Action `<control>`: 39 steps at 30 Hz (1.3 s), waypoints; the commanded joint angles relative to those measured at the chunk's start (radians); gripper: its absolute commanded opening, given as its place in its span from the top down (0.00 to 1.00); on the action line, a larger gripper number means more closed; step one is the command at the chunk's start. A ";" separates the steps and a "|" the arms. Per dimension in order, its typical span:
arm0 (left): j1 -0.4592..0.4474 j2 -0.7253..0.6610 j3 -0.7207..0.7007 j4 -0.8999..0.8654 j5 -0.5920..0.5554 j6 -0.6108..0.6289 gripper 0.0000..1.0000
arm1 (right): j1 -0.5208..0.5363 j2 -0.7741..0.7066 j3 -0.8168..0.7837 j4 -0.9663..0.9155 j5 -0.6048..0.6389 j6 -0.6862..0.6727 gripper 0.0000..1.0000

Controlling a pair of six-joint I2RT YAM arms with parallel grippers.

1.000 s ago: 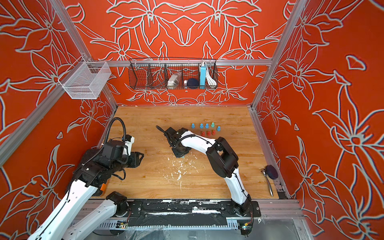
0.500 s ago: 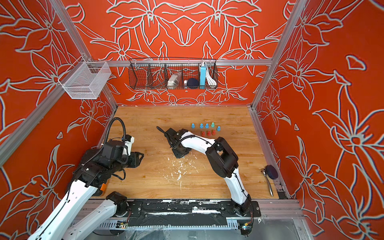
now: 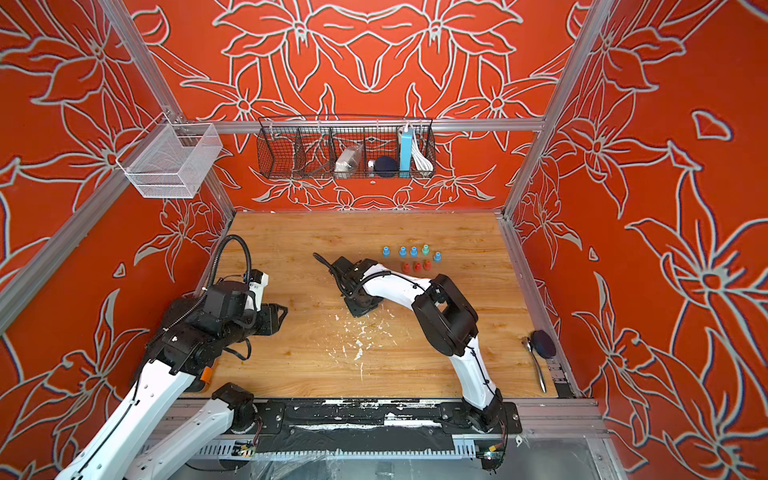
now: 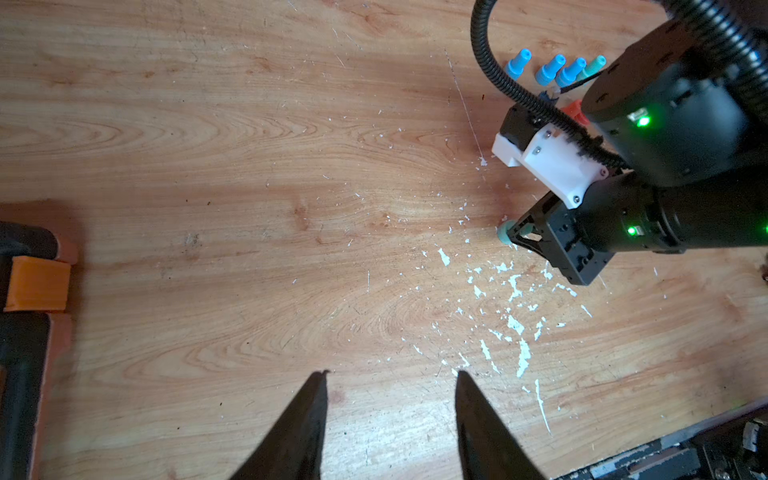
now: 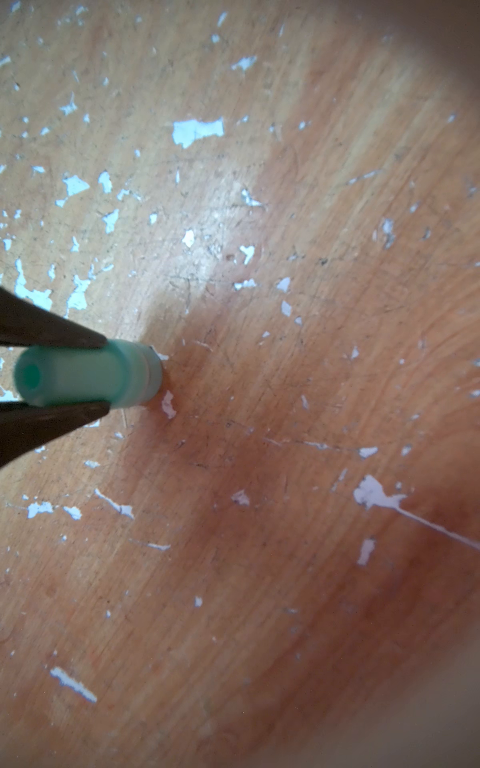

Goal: Close the stamp cap
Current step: Close the cover of the stamp, then place the stamp at the center of the board.

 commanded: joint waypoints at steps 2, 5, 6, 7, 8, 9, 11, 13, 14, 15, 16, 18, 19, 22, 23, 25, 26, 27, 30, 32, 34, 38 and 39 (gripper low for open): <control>0.010 -0.013 -0.003 0.008 0.001 0.012 0.50 | -0.022 0.043 -0.054 -0.009 0.004 -0.004 0.90; 0.011 -0.011 -0.002 0.006 0.003 0.012 0.50 | -0.042 0.038 -0.055 -0.011 0.010 -0.014 0.90; 0.010 -0.011 -0.002 0.006 0.003 0.012 0.50 | -0.050 0.036 -0.055 -0.011 0.013 -0.018 0.90; 0.010 -0.011 -0.003 0.007 0.003 0.011 0.50 | -0.060 0.035 -0.056 -0.013 0.012 -0.021 0.90; 0.010 -0.011 -0.002 0.006 0.003 0.011 0.50 | -0.071 0.031 -0.058 -0.013 0.013 -0.025 0.90; 0.010 -0.011 -0.002 0.007 0.003 0.011 0.50 | -0.079 0.029 -0.061 -0.012 0.015 -0.028 0.90; 0.010 -0.011 -0.003 0.008 0.003 0.012 0.50 | -0.103 0.019 -0.068 -0.011 0.015 -0.034 0.90; 0.010 -0.011 -0.004 0.008 0.003 0.012 0.50 | -0.125 0.010 -0.071 -0.010 0.017 -0.040 0.90; 0.010 -0.011 -0.004 0.008 0.004 0.012 0.50 | -0.137 0.006 -0.071 -0.011 0.016 -0.043 0.90; 0.011 -0.010 -0.004 0.008 0.004 0.013 0.50 | -0.148 0.003 -0.069 -0.012 0.015 -0.046 0.90; 0.010 -0.009 -0.004 0.009 0.005 0.013 0.50 | -0.162 -0.001 -0.067 -0.014 0.015 -0.050 0.90; 0.010 -0.008 -0.004 0.009 0.006 0.013 0.50 | -0.186 -0.004 -0.057 -0.020 0.014 -0.059 0.90; 0.010 -0.007 -0.004 0.009 0.006 0.013 0.50 | -0.200 -0.004 -0.051 -0.022 0.015 -0.064 0.90; 0.010 -0.008 -0.004 0.008 0.004 0.013 0.50 | -0.231 -0.001 -0.031 -0.030 0.013 -0.075 0.90; 0.010 -0.008 -0.004 0.009 0.005 0.013 0.50 | -0.241 0.000 -0.026 -0.034 0.013 -0.078 0.90; 0.010 -0.007 -0.004 0.009 0.006 0.013 0.50 | -0.254 0.010 -0.015 -0.036 0.009 -0.083 0.90; 0.011 -0.004 -0.004 0.009 0.006 0.014 0.50 | -0.260 0.015 -0.010 -0.038 0.008 -0.087 0.90; 0.012 -0.005 -0.004 0.009 0.006 0.013 0.50 | -0.264 0.021 -0.006 -0.038 0.008 -0.090 0.90; 0.012 -0.004 -0.004 0.011 0.007 0.013 0.50 | -0.273 0.036 -0.007 -0.031 0.002 -0.091 0.90; 0.013 -0.003 -0.004 0.011 0.009 0.013 0.50 | -0.276 0.049 -0.003 -0.024 -0.003 -0.091 0.90; 0.015 -0.001 -0.005 0.012 0.010 0.014 0.50 | -0.278 0.065 0.005 -0.019 -0.007 -0.092 0.90; 0.017 -0.001 -0.004 0.013 0.010 0.014 0.50 | -0.286 0.105 0.043 -0.018 -0.014 -0.097 0.90; 0.017 -0.001 -0.004 0.012 0.010 0.014 0.50 | -0.287 0.112 0.050 -0.018 -0.014 -0.098 0.90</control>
